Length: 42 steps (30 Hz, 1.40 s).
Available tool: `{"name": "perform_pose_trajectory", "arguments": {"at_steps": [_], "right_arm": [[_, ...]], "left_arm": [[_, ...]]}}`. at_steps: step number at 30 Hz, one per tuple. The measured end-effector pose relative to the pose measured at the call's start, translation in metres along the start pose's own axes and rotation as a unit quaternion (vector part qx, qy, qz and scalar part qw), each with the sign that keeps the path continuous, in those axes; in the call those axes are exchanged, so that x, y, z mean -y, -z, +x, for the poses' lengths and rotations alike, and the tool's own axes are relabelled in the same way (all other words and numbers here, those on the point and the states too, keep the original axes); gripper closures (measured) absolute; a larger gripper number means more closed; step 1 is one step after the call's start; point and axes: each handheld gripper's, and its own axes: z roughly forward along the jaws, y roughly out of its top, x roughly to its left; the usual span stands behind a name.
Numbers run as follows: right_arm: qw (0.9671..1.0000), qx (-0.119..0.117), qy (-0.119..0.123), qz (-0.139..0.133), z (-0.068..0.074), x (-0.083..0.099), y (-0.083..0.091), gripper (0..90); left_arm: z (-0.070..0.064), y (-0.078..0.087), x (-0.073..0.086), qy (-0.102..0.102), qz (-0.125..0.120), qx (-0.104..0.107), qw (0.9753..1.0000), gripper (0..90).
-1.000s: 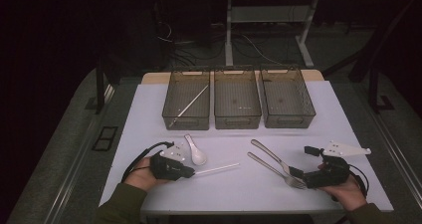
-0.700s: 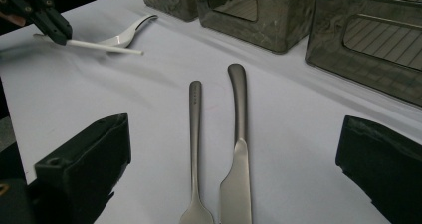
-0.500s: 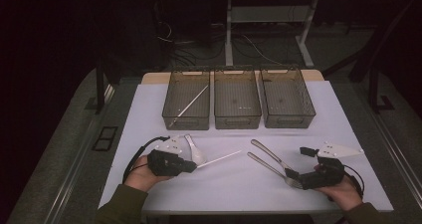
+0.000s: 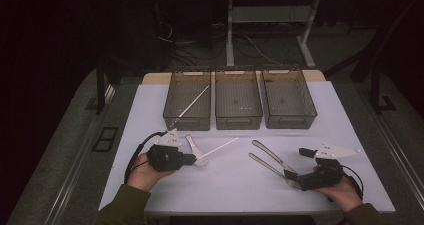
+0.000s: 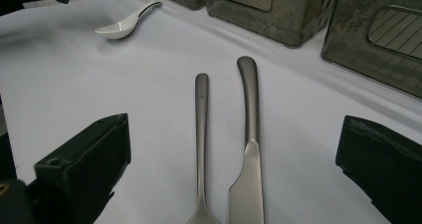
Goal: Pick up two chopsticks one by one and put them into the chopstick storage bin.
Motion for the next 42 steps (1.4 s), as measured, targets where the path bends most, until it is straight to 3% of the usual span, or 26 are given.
{"name": "perform_pose_trajectory", "arguments": {"at_steps": [7,16,19,31,39,42], "right_arm": [[1.0000,0.003,-0.001,-0.004,-0.001,0.000,0.001,0.8],[1.0000,0.002,0.000,-0.002,-0.001,0.000,0.001,0.8],[1.0000,0.002,-0.001,-0.002,-0.001,0.000,0.002,0.9],[1.0000,0.004,-0.003,0.000,-0.001,0.000,0.002,0.8],[1.0000,0.004,-0.003,-0.001,-0.001,0.000,0.003,0.9],[1.0000,0.003,-0.003,-0.002,-0.002,0.000,0.003,0.9]], "left_arm": [[0.005,0.010,-0.008,0.015,-0.025,-0.038,0.9989,84.2],[0.022,0.021,-0.020,0.050,-0.055,-0.080,0.9940,84.2],[0.031,0.023,-0.026,0.065,-0.065,-0.091,0.9916,84.2],[0.073,0.028,-0.065,0.080,-0.082,-0.142,0.9832,84.2],[0.107,0.027,-0.084,0.097,-0.083,-0.172,0.9767,84.2],[0.117,0.021,-0.088,0.096,-0.068,-0.187,0.9753,84.2]]}}
